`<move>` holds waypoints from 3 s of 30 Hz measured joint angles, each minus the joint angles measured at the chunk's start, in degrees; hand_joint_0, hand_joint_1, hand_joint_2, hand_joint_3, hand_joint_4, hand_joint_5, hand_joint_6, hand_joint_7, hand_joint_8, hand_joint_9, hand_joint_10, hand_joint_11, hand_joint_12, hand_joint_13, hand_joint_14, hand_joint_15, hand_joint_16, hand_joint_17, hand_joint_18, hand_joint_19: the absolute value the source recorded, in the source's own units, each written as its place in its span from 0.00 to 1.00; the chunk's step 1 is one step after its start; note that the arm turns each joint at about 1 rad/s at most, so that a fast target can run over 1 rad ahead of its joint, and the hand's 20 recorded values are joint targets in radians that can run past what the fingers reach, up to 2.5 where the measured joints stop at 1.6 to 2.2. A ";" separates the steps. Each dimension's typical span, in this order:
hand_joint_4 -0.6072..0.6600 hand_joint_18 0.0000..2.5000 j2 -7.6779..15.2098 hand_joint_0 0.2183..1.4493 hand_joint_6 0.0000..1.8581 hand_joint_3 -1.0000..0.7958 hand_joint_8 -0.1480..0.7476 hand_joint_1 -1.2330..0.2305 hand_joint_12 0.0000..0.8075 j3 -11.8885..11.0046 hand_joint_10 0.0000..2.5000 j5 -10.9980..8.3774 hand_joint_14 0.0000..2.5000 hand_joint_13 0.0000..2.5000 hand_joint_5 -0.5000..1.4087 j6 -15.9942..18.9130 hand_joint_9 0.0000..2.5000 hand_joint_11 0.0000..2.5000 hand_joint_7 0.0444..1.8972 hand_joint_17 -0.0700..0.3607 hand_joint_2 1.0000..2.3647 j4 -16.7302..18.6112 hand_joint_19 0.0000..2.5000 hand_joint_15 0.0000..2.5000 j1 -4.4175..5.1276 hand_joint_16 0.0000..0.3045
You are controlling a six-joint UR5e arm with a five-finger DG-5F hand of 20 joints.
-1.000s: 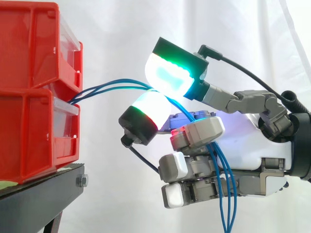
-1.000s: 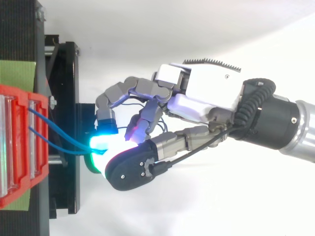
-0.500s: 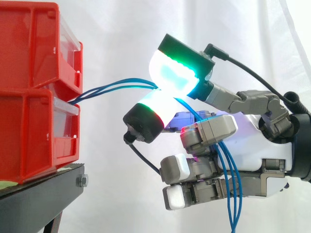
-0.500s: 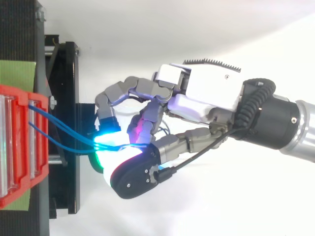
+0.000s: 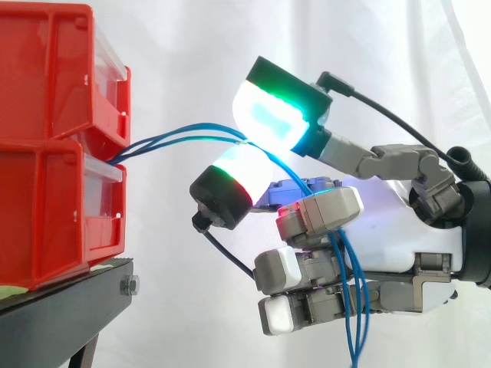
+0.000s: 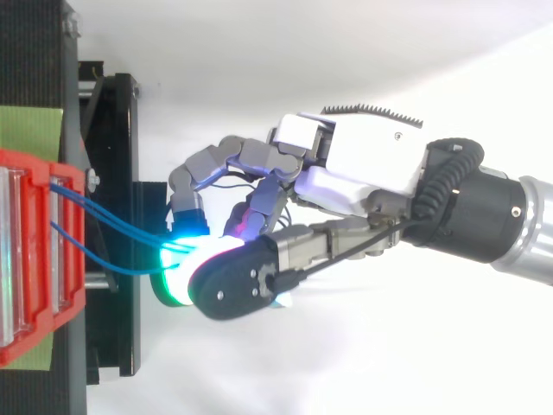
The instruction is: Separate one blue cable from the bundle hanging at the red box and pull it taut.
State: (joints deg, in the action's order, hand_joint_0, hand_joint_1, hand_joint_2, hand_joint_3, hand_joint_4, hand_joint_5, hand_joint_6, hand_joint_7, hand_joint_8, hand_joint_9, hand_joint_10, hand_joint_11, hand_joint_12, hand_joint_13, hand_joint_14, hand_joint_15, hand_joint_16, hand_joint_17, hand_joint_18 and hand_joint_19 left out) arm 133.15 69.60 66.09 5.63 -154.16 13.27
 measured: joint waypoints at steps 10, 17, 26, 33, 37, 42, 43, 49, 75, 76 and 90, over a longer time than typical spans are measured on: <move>0.49 0.33 0.00 0.37 0.51 0.48 0.55 0.29 0.47 -0.01 0.00 0.00 0.01 0.45 0.18 0.00 0.53 0.56 0.57 0.40 0.01 -0.08 0.28 0.31 -0.07 0.15; 0.53 0.33 0.00 0.34 0.51 0.28 0.54 0.29 0.45 -0.02 0.00 0.02 0.01 0.45 0.18 -0.03 0.54 0.56 0.51 0.39 0.00 0.14 0.28 0.31 -0.09 0.15; 0.55 0.34 0.00 0.28 0.50 0.28 0.56 0.47 0.47 -0.01 0.00 0.13 0.01 0.46 0.19 -0.08 0.56 0.56 0.50 0.40 0.00 0.17 0.28 0.31 -0.14 0.15; 0.55 0.35 0.00 0.32 0.49 0.37 0.57 0.45 0.48 0.00 0.00 0.10 0.01 0.46 0.18 -0.48 0.55 0.56 0.55 0.41 0.01 0.18 0.28 0.31 -0.20 0.15; 0.55 0.35 0.00 0.33 0.50 0.46 0.58 0.36 0.50 -0.01 0.00 0.04 0.01 0.46 0.18 -0.89 0.54 0.56 0.53 0.43 0.01 0.22 0.27 0.31 -0.23 0.17; 0.45 0.33 0.00 0.37 0.52 0.52 0.54 0.29 0.47 -0.01 0.00 -0.06 0.01 0.45 0.17 -1.40 0.53 0.56 0.58 0.41 0.01 0.26 0.27 0.31 -0.29 0.16; 0.43 0.32 0.00 0.38 0.52 0.52 0.53 0.28 0.45 -0.01 0.00 -0.06 0.01 0.44 0.17 -1.48 0.52 0.56 0.58 0.41 0.01 0.26 0.27 0.31 -0.30 0.15; 0.44 0.29 0.00 0.45 0.52 0.28 0.50 0.26 0.42 -0.01 0.00 0.10 0.01 0.42 0.17 -2.67 0.52 0.57 0.56 0.40 0.00 0.34 0.25 0.31 -0.36 0.15; 0.53 0.32 0.00 0.31 0.49 0.40 0.55 0.42 0.46 0.01 0.00 -0.47 0.01 0.46 0.19 -13.69 0.57 0.55 0.58 0.42 0.01 0.55 0.27 0.31 -2.87 0.16; 0.52 0.33 0.00 0.31 0.50 0.41 0.55 0.40 0.47 0.01 0.00 -0.51 0.01 0.46 0.19 -14.04 0.57 0.55 0.57 0.42 0.01 0.52 0.27 0.31 -2.91 0.16; 0.40 0.31 0.00 0.49 0.52 0.28 0.50 0.23 0.41 0.02 0.00 -1.01 0.01 0.44 0.18 -15.12 0.55 0.57 0.61 0.38 0.00 0.89 0.26 0.31 -2.91 0.14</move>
State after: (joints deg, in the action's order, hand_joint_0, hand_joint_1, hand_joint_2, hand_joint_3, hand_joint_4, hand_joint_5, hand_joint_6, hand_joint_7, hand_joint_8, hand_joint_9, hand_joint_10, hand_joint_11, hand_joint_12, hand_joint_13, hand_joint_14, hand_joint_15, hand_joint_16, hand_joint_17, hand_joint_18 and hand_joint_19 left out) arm 133.15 69.62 65.08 -9.50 -153.27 10.36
